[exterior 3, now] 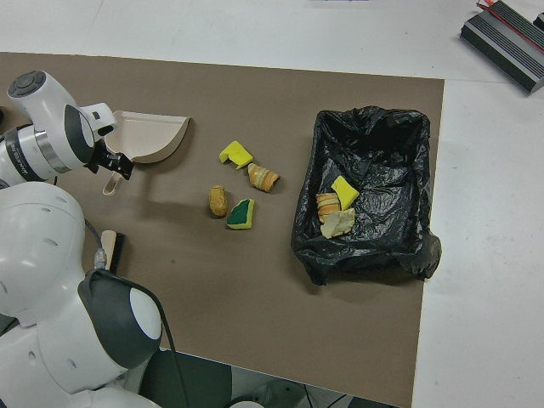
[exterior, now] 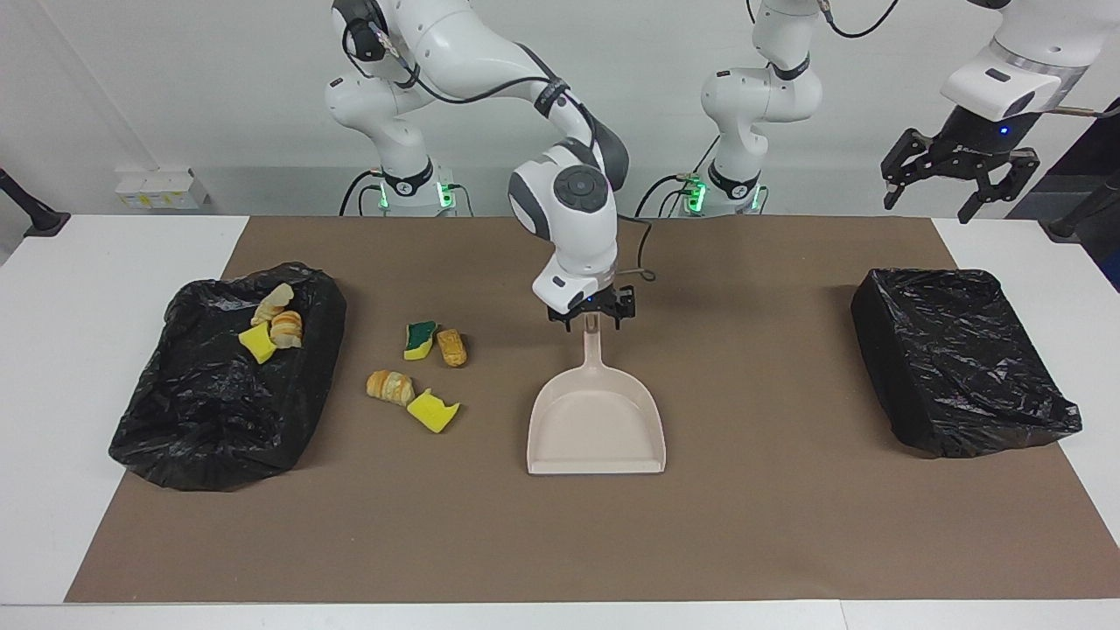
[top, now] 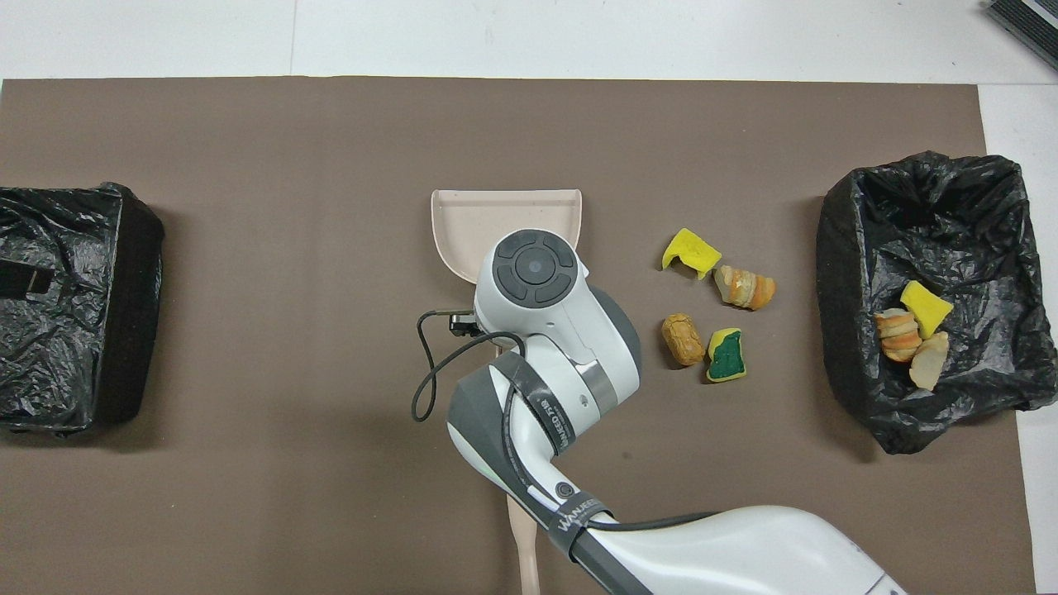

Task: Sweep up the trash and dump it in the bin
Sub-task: 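Set the dustpan down and release it with the right gripper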

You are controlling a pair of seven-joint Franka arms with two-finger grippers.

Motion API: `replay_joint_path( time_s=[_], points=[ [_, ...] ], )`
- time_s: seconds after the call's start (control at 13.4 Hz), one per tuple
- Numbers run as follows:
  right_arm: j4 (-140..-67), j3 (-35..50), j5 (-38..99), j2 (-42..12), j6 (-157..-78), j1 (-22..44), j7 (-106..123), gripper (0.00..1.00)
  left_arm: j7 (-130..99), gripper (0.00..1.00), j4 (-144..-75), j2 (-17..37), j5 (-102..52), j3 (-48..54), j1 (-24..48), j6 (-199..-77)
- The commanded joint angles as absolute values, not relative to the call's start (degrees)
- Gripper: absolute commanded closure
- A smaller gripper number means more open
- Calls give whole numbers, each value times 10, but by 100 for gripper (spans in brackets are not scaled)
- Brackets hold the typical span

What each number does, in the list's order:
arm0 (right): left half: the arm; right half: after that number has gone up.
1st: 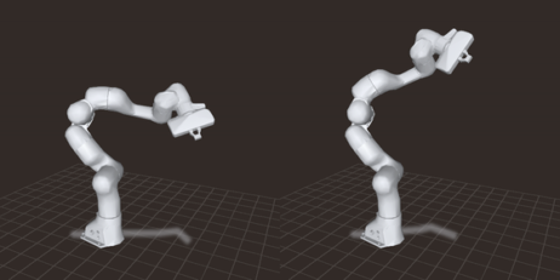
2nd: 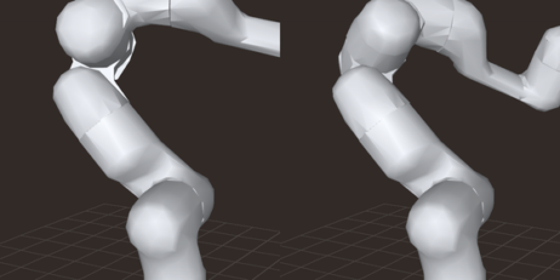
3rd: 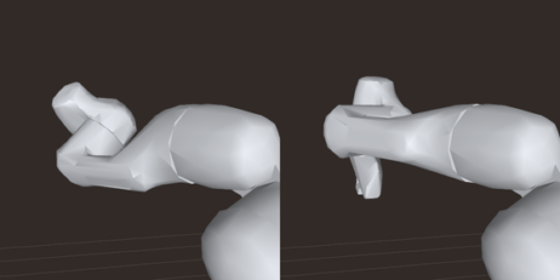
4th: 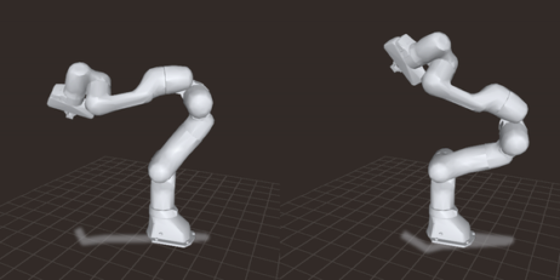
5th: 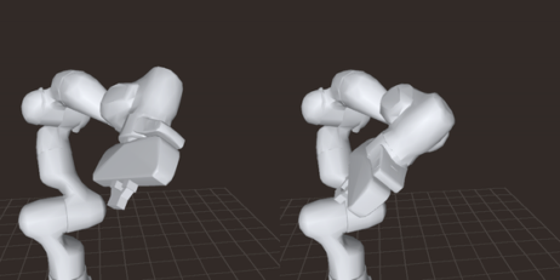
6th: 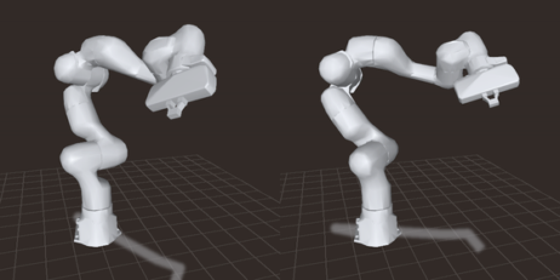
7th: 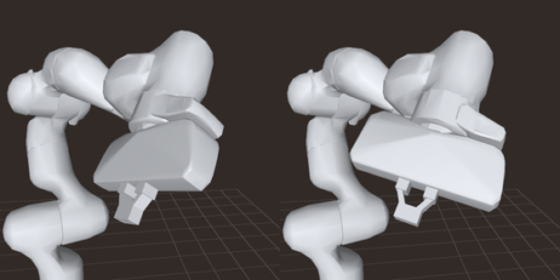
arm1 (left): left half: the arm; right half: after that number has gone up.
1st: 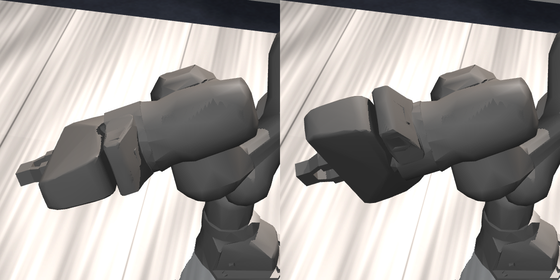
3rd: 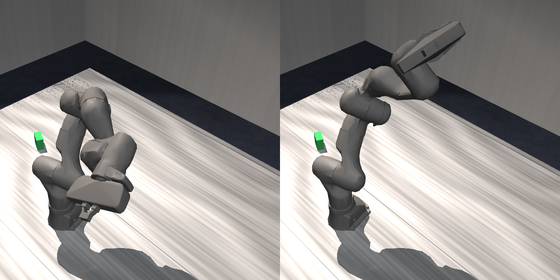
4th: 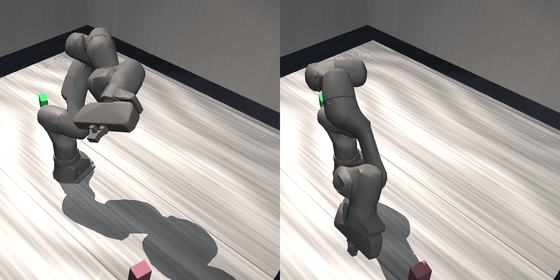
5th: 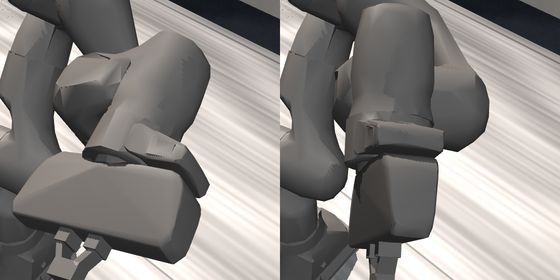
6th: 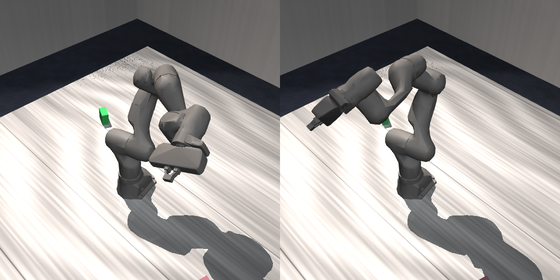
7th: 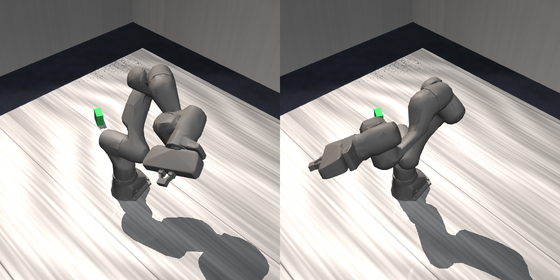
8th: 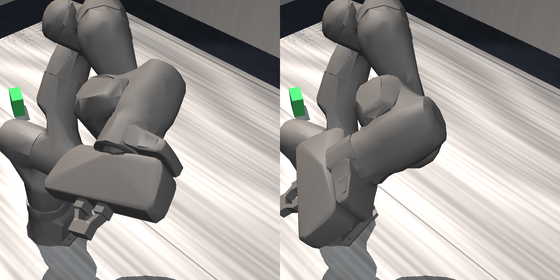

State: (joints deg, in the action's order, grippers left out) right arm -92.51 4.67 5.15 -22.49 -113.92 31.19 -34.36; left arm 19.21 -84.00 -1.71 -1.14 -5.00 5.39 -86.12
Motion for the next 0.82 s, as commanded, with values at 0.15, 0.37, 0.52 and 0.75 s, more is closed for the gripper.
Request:
replay_joint_path(
  time_s=[0.15, 0.37, 0.52, 0.75],
  points=[
    [-995, 52, 63, -119, -1059, 317, -323, 0, 194, 0, -831, -18, -13, -43, 44, -853],
    [-1138, 53, 82, -30, -1107, 358, -338, 0, 193, 0, -831, -18, -13, -42, 44, -852],
    [-1244, 54, 119, 31, -1173, 391, -349, 0, 193, 0, -831, -18, -13, -42, 44, -853],
    [-1329, 54, 148, 62, -1213, 445, -377, 0, 192, 0, -832, -18, -13, -42, 45, -853]
  ],
)
